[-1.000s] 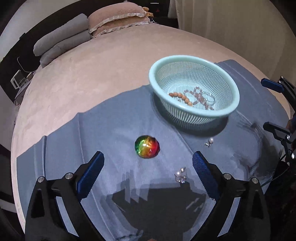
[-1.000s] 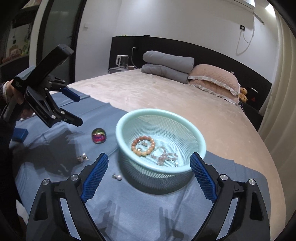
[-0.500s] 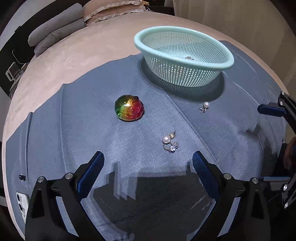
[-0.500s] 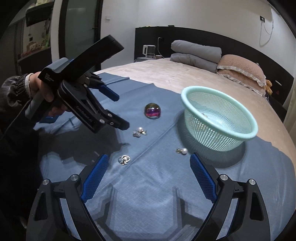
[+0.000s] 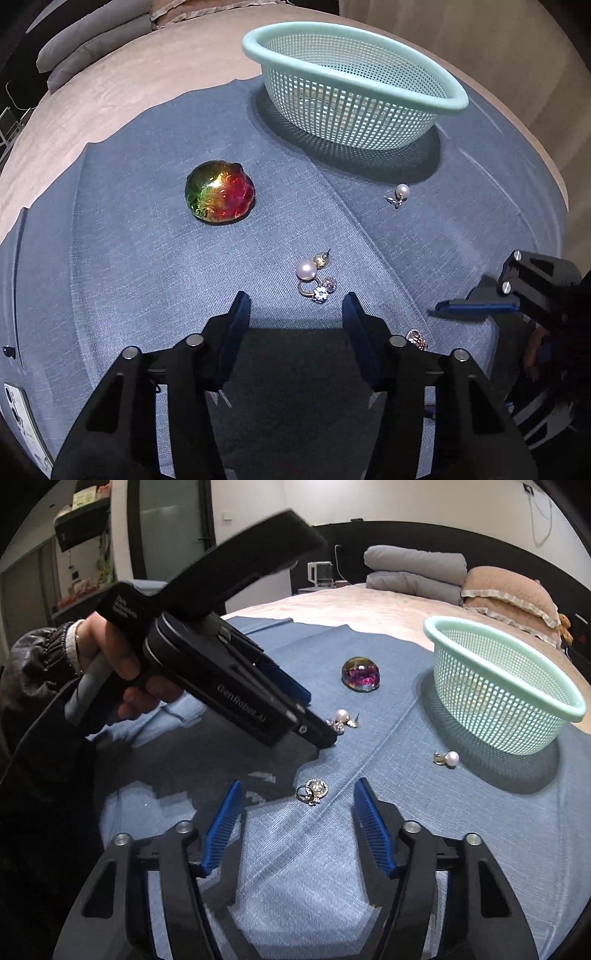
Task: Organize jewelry
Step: 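Grasp a silver earring with the left tool while the right tool grasps another earring, then carry both earrings into the green basket and open both tools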
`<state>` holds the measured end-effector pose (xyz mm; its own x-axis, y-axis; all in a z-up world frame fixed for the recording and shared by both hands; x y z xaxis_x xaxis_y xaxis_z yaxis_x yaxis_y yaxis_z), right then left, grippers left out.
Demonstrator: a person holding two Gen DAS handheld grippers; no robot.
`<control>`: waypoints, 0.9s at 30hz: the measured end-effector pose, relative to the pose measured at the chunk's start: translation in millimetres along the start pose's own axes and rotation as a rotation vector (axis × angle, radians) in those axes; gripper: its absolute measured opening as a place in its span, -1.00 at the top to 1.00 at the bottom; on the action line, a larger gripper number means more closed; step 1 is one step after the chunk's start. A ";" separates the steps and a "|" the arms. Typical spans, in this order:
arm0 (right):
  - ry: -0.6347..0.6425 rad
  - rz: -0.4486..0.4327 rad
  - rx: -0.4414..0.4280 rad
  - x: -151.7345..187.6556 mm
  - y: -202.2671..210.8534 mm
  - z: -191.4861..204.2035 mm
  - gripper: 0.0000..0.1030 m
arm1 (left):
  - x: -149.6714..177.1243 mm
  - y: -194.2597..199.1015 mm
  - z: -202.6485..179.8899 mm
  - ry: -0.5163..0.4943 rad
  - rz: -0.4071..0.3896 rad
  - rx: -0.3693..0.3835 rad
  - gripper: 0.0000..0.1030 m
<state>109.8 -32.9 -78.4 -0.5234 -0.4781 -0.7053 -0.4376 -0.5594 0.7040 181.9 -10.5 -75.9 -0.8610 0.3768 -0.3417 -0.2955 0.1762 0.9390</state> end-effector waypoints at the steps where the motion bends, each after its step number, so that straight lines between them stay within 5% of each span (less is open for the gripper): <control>1: -0.004 0.015 0.003 0.6 -2.6 -0.6 0.17 | -0.2 -0.4 0.3 0.001 -0.001 0.004 0.16; 9: -0.072 0.034 0.034 3.6 -7.4 -14.1 0.76 | 0.4 -1.0 -16.8 -0.055 -0.018 0.008 0.86; 19: -0.074 0.036 0.059 10.0 10.8 -21.2 0.80 | 8.5 8.9 -14.3 -0.059 -0.019 0.005 0.87; 27: -0.158 -0.040 0.172 17.1 58.9 -54.7 0.80 | 16.9 27.2 -11.6 -0.049 -0.026 0.006 0.87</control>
<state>115.1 -111.1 -53.5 -0.6054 -0.3384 -0.7204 -0.5715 -0.4452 0.6893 154.6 -9.9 -55.7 -0.8319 0.4160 -0.3673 -0.3147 0.1916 0.9297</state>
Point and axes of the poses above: each gripper's, at about its wrist camera, not at the fingertips, and y roughly against the way its jaws point, z to its left, x to its underside, the point moved 6 cm from there along -y, roughly the way its jaws point, and after that the axes turned 5 degrees about z, right-handed, at the moved point
